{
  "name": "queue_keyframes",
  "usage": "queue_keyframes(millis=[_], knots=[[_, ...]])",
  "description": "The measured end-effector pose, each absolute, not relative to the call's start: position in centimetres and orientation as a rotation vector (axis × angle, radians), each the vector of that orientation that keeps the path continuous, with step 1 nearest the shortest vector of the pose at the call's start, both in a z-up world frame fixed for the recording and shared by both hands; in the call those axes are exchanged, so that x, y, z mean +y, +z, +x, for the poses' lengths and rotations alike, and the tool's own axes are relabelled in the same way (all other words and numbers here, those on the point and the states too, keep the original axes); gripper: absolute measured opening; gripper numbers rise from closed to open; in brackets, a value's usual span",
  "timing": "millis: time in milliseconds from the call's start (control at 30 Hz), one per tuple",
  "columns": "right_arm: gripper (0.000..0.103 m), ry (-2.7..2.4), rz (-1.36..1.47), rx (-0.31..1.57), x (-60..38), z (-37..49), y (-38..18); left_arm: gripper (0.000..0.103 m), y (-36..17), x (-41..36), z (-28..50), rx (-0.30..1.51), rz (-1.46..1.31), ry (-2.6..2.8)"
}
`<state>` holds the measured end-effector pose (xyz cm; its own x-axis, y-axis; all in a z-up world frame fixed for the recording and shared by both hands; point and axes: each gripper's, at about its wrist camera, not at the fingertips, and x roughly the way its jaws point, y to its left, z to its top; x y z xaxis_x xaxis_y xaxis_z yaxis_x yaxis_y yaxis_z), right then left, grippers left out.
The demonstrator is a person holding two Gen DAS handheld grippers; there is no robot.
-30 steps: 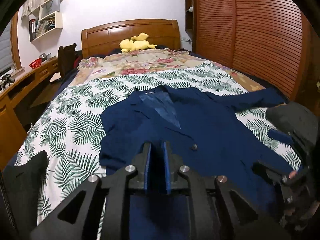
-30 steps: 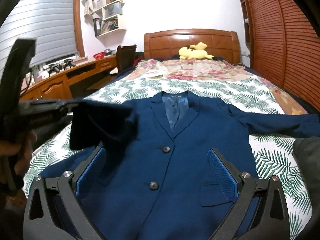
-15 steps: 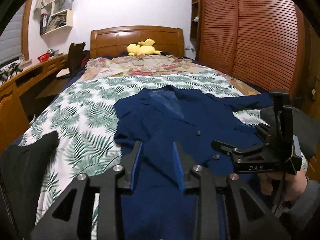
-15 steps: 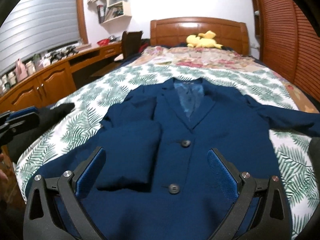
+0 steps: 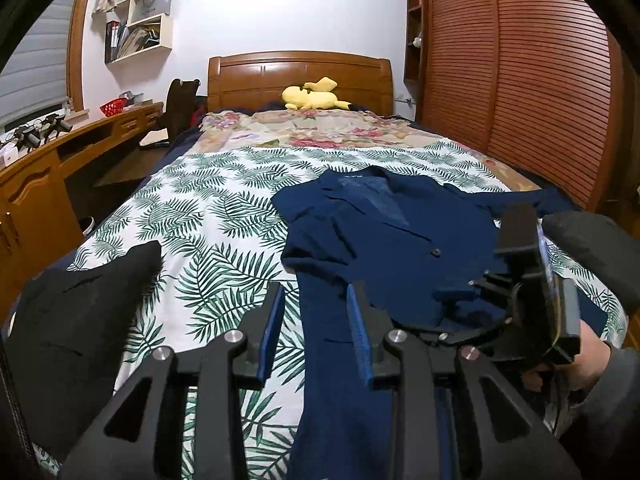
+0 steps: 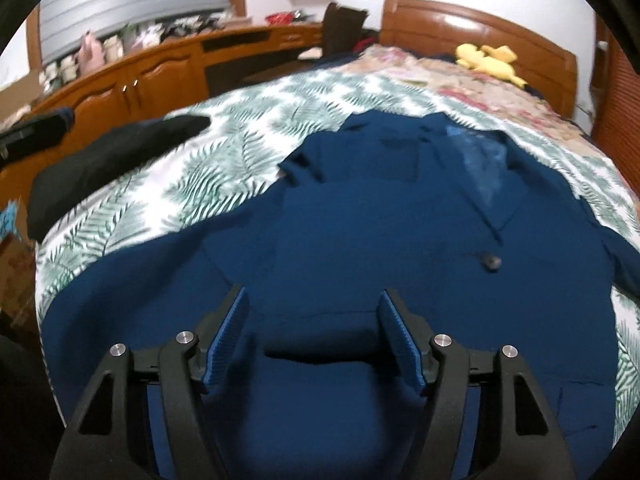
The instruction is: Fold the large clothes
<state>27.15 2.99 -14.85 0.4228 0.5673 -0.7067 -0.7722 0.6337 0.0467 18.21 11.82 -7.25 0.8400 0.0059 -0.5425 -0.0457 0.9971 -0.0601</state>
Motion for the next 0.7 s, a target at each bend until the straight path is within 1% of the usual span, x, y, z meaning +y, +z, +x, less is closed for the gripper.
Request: queue_keyframes(millis=[133, 200, 233, 300, 333, 367, 433, 567, 700], knots=[[0.068, 0.862, -0.366, 0.810, 4.2, 27.3, -16.7, 0.031, -7.6, 11.9, 18.2, 0.579, -0.057, 0.038], [0.057, 0.839, -0.383, 0.831, 4.5, 27.5, -17.3, 0.031, -7.8, 11.8, 18.4, 0.588, -0.058, 0.032], [0.045, 0.811, -0.387, 0.839, 4.5, 27.7, -17.5, 0.031, -7.9, 11.7, 18.5, 0.592, -0.058, 0.029], [0.033, 0.786, -0.374, 0.842, 4.1, 28.1, -17.5, 0.032, -8.1, 11.4, 18.6, 0.598, -0.051, 0.024], [0.019, 0.781, -0.371, 0.837, 4.0, 28.1, -17.4, 0.032, -8.1, 11.2, 18.7, 0.599, -0.049, 0.020], [0.013, 0.770, -0.365, 0.824, 3.6, 28.2, -17.2, 0.032, -8.1, 11.1, 18.9, 0.600, -0.049, 0.017], [0.009, 0.776, -0.339, 0.808, 3.0, 28.3, -16.8, 0.032, -8.2, 10.6, 19.0, 0.604, -0.047, 0.007], [0.006, 0.785, -0.273, 0.739, 1.2, 28.0, -14.7, 0.032, -8.1, 9.6, 19.3, 0.604, -0.043, -0.016], [0.005, 0.791, -0.171, 0.686, -1.9, 27.9, -12.0, 0.032, -8.1, 8.5, 19.7, 0.605, -0.031, -0.030]])
